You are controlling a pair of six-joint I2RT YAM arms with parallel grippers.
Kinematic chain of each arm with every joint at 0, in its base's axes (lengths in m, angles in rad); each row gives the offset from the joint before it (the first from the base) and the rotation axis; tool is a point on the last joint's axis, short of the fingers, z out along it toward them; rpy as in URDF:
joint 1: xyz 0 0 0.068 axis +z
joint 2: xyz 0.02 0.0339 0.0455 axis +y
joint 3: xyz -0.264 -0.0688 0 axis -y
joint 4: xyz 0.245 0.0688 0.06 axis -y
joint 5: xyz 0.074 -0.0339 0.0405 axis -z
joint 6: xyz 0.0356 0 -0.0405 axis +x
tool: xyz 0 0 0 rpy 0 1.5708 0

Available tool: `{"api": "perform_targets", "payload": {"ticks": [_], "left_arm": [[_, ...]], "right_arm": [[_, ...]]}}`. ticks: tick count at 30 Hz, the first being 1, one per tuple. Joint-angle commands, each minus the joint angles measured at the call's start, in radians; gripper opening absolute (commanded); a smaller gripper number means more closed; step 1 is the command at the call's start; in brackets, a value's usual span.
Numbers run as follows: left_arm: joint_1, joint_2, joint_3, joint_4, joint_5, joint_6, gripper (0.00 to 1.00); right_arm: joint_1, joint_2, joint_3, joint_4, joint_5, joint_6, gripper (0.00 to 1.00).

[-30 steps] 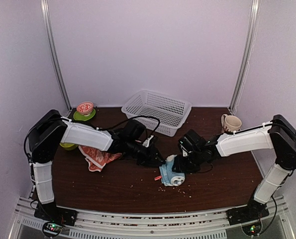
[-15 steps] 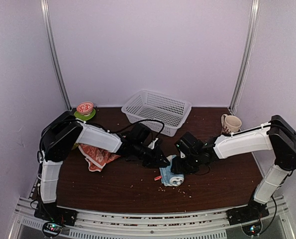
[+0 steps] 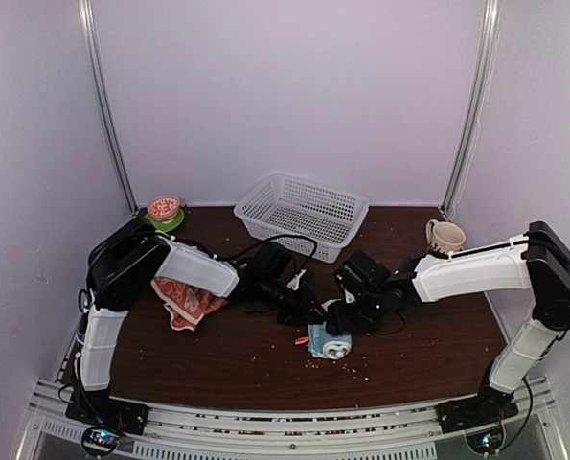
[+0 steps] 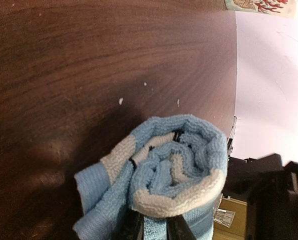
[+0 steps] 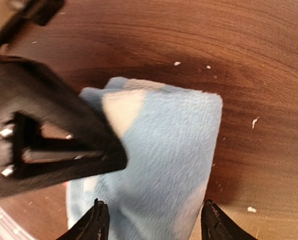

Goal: Roll the towels
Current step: Roll the towel at the center of the board.

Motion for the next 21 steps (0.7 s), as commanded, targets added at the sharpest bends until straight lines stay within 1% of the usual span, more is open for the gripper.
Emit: {"api": "perform_targets", "payload": {"ticks": [1,6,11,15,16,18,21], "left_arm": [[0.005,0.031,-0.008,0.002,-0.042,-0.003,0.17],[0.005,0.032,-0.015,-0.001,-0.048,0.0,0.17],[0.005,0.031,-0.026,0.003,-0.051,-0.002,0.17],[0.005,0.031,-0.034,0.009,-0.052,-0.003,0.17],[0.005,0.03,-0.035,0.01,-0.051,-0.002,0.17],[0.005,0.027,-0.041,0.013,-0.051,-0.002,0.17],[0.005,0.021,-0.046,0.014,-0.051,0.003,0.17]], "right_arm": [[0.009,-0.097,-0.023,-0.023,-0.023,0.019,0.65],[0.013,-0.123,-0.089,0.005,-0.046,0.04,0.65],[0.027,-0.081,-0.121,0.013,-0.084,0.048,0.6],[0.035,-0.059,-0.122,0.015,-0.084,0.058,0.56],[0.035,-0.064,-0.12,0.016,-0.078,0.06,0.56],[0.028,-0.101,-0.131,0.047,-0.068,0.076,0.6],[-0.011,-0.171,-0.184,0.165,-0.114,0.115,0.63]]}}
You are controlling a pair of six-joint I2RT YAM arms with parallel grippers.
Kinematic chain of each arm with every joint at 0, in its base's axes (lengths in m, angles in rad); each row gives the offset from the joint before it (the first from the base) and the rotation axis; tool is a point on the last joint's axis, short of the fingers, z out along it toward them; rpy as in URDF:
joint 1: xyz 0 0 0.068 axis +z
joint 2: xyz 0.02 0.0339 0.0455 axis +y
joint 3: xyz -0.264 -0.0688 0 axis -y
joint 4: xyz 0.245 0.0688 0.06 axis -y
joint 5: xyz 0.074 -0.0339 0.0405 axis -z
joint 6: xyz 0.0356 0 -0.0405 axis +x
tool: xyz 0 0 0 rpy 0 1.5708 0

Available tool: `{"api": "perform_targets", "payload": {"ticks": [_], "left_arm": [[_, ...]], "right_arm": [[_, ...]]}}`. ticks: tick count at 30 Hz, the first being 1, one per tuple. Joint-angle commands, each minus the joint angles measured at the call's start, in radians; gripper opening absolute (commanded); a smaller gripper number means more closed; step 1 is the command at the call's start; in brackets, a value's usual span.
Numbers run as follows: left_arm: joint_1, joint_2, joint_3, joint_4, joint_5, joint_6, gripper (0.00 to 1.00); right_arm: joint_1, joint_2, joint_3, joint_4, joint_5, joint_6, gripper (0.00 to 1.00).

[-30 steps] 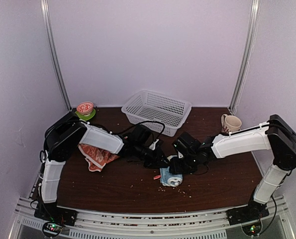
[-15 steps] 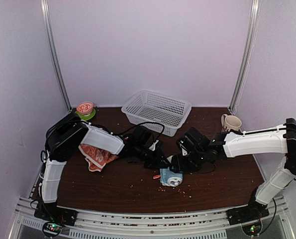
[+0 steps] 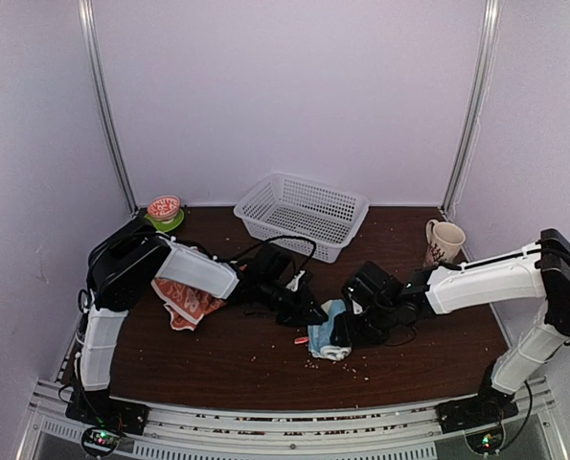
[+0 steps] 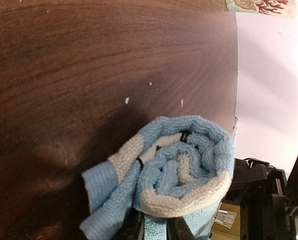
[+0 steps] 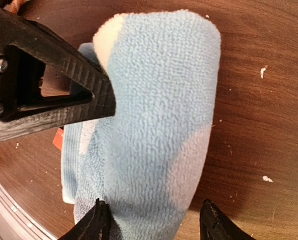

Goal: Roll the towels
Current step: Roll the towel at the center of the board.

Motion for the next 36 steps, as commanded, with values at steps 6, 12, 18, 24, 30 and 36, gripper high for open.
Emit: {"api": "perform_targets", "payload": {"ticks": [6,12,18,24,30,36], "left_arm": [[0.005,0.014,-0.031,-0.01,-0.036,0.011,0.17],[0.005,0.007,-0.037,-0.024,-0.045,0.022,0.17],[0.005,-0.019,-0.046,-0.039,-0.053,0.039,0.17],[0.005,-0.08,-0.066,-0.07,-0.053,0.064,0.21],[0.005,-0.174,-0.128,-0.058,-0.065,0.075,0.27],[0.005,-0.186,-0.123,0.045,-0.046,0.031,0.26]], "right_arm": [[-0.108,-0.105,-0.143,0.294,-0.145,0.107,0.64],[-0.139,-0.009,-0.15,0.394,-0.217,0.134,0.6],[-0.139,0.074,-0.093,0.3,-0.237,0.081,0.34],[-0.126,0.087,0.03,-0.045,-0.023,-0.053,0.05],[-0.081,0.106,0.173,-0.355,0.233,-0.171,0.0],[-0.014,0.187,0.29,-0.48,0.355,-0.198,0.0]]}}
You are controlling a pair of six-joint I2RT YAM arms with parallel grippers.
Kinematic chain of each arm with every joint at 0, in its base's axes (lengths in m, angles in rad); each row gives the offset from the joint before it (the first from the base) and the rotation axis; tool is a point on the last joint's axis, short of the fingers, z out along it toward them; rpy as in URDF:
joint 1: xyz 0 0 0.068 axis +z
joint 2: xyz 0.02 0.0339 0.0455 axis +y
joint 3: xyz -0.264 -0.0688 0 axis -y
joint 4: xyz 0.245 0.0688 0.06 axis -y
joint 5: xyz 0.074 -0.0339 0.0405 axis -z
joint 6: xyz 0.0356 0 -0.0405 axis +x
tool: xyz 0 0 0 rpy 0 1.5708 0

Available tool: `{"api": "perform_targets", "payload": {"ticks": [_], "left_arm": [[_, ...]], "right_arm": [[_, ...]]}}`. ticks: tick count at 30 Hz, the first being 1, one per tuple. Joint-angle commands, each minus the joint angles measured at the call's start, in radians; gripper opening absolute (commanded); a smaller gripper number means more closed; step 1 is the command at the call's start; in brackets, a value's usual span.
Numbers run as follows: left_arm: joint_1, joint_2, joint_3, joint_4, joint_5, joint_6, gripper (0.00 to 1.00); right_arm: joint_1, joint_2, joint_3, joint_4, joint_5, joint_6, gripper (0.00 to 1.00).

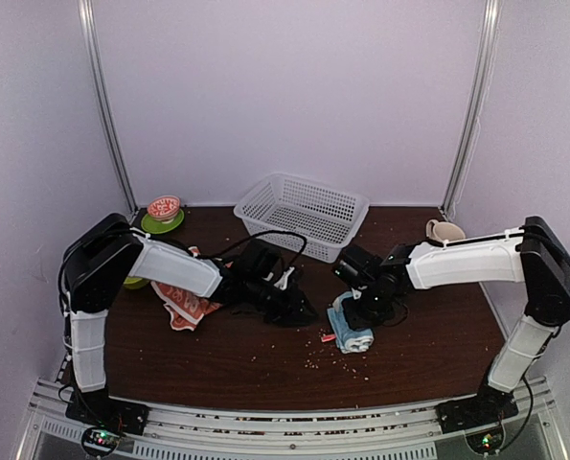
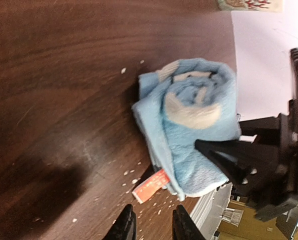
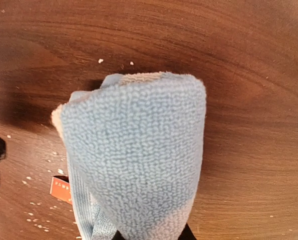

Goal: Roll the towels
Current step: Roll the towel at the center of the board.

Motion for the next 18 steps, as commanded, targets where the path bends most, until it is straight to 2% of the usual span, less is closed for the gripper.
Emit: {"api": "perform_targets", "payload": {"ticks": [1,13,18], "left_arm": [[0.005,-0.022,0.01,0.108,0.006,-0.026,0.27],[0.002,0.129,0.133,0.271,0.081,-0.135,0.27],[-0.008,0.182,0.183,0.274,0.109,-0.147,0.26]], "right_arm": [[0.053,0.073,0.067,-0.177,0.164,-0.043,0.0],[0.08,0.13,0.086,-0.144,0.163,-0.005,0.0],[0.08,0.14,0.082,-0.13,0.158,-0.002,0.0]]}}
